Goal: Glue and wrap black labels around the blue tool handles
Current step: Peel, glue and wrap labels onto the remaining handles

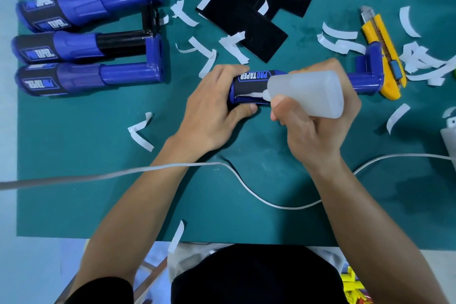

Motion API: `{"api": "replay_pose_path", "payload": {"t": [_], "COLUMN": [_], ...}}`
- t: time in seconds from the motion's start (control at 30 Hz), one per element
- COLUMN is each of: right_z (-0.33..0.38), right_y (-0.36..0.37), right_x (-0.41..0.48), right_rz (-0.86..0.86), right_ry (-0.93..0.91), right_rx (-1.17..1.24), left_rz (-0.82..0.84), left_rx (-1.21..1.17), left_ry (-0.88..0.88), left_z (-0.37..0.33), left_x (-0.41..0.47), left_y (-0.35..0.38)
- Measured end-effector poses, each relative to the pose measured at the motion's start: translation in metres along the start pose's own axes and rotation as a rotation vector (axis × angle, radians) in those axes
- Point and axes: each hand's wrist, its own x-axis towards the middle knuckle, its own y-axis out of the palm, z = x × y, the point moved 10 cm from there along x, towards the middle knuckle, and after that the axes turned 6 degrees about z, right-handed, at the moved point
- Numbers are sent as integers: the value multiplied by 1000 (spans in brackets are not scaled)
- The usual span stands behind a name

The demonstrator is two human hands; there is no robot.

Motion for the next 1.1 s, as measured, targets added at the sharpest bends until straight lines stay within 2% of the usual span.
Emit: {"api": "replay_pose_path", "payload": {"t": [0.37, 0.63, 1.1], "right_z": [5, 11, 11], "right_y": [2, 3, 4], "right_x": [-3, -4, -5], "right_rz": [32, 62, 83], "right_ry": [-41, -120, -128], "right_rx": [-58, -9, -12], "left_rz": [6, 2, 1], "left_rx": [3, 4, 6], "left_ry": [-6, 4, 10], "left_z": [-2, -3, -4], "left_x": [-1, -1, -1], "left_y": [0, -1, -1]}}
